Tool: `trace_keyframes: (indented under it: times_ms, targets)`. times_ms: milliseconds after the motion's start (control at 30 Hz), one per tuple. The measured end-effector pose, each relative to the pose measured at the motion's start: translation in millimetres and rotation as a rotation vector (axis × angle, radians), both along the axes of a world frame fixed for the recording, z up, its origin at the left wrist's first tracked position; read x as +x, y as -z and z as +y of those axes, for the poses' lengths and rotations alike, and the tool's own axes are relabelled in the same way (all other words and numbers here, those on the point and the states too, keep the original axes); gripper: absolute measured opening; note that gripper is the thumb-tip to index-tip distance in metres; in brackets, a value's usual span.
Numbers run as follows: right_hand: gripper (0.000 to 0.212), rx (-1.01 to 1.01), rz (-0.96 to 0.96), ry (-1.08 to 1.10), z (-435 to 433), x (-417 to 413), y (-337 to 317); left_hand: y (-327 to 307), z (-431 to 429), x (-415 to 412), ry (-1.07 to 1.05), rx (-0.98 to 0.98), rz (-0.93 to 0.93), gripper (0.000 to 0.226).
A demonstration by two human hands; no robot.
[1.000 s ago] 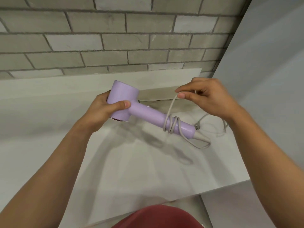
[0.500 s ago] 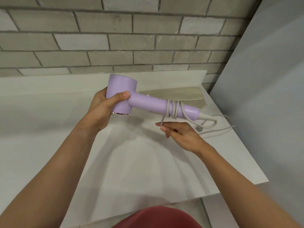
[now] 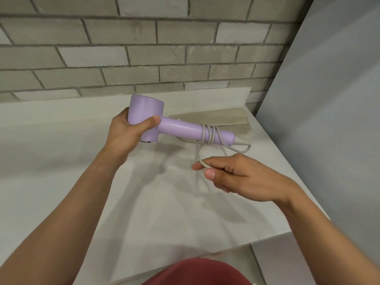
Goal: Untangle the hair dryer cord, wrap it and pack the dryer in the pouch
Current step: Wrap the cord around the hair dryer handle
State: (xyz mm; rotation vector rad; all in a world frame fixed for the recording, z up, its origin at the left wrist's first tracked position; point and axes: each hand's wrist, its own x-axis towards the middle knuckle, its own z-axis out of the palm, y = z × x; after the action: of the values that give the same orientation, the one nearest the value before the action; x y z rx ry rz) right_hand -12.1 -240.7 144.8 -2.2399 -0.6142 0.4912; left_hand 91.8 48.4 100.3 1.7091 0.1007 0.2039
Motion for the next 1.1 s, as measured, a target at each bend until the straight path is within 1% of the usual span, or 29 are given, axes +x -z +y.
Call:
trace_keyframes:
  times_ms: [67, 133, 167, 267, 367, 433, 467, 533, 633, 667, 733, 800, 833, 967, 1033, 1100]
  targets:
    - [0.027, 0.007, 0.002, -0.022, -5.9, 0.6, -12.3, -1.9, -0.3, 0.8, 0.022, 0.047, -0.010, 0.046]
    - [0.022, 0.024, -0.061, -0.003, -11.3, 5.5, -22.7, -4.8, 0.8, 1.2, 0.049, 0.084, -0.020, 0.048]
    - [0.020, 0.015, -0.124, 0.012, -14.0, 9.8, -27.1, -5.9, 1.6, 1.1, 0.063, 0.103, -0.026, 0.048]
    - [0.014, -0.067, -0.409, 0.068, -21.5, 28.4, -35.3, -8.5, 5.3, 0.4, 0.102, 0.182, -0.041, 0.047]
    - [0.010, -0.101, -0.655, 0.119, -24.7, 49.2, -40.9, -13.1, 7.1, -3.9, 0.166, 0.248, -0.047, 0.049]
    - [0.013, -0.097, -0.755, 0.122, -24.3, 61.9, -40.1, -17.1, 7.8, -8.1, 0.221, 0.244, -0.039, 0.048]
    - [0.013, -0.071, -0.750, 0.130, -25.2, 67.6, -40.5, -18.4, 8.3, -10.1, 0.252, 0.225, -0.036, 0.046]
    - [0.015, -0.028, -0.665, 0.156, -29.6, 79.0, -41.1, -19.4, 9.9, -13.4, 0.295, 0.192, -0.038, 0.043]
    - [0.031, -0.120, -0.611, 0.140, -35.6, 93.9, -34.6, -19.6, 13.5, -15.3, 0.319, 0.160, -0.049, 0.044]
    - [0.032, -0.141, -0.609, 0.127, -35.5, 97.1, -31.0, -19.7, 15.0, -15.7, 0.326, 0.139, -0.046, 0.046]
    - [0.025, -0.126, -0.582, 0.110, -34.1, 102.3, -21.7, -19.0, 17.3, -16.8, 0.341, 0.089, -0.037, 0.051]
    - [0.016, -0.077, -0.509, 0.124, -31.4, 106.5, -11.3, -15.7, 20.0, -17.0, 0.346, 0.052, -0.029, 0.053]
    - [0.016, -0.034, -0.453, 0.138, -29.8, 108.3, -5.3, -13.6, 21.3, -17.1, 0.347, 0.024, -0.022, 0.052]
    - [0.019, 0.202, -0.228, 0.176, -20.0, 106.4, 19.1, -9.1, 19.8, -15.8, 0.336, -0.110, -0.011, 0.051]
    - [0.022, 0.284, -0.191, 0.208, -15.1, 102.0, 30.7, -9.8, 16.3, -15.4, 0.320, -0.163, -0.017, 0.053]
    - [0.030, 0.335, -0.131, 0.205, -14.5, 99.7, 43.1, -10.9, 12.9, -14.9, 0.308, -0.195, -0.019, 0.055]
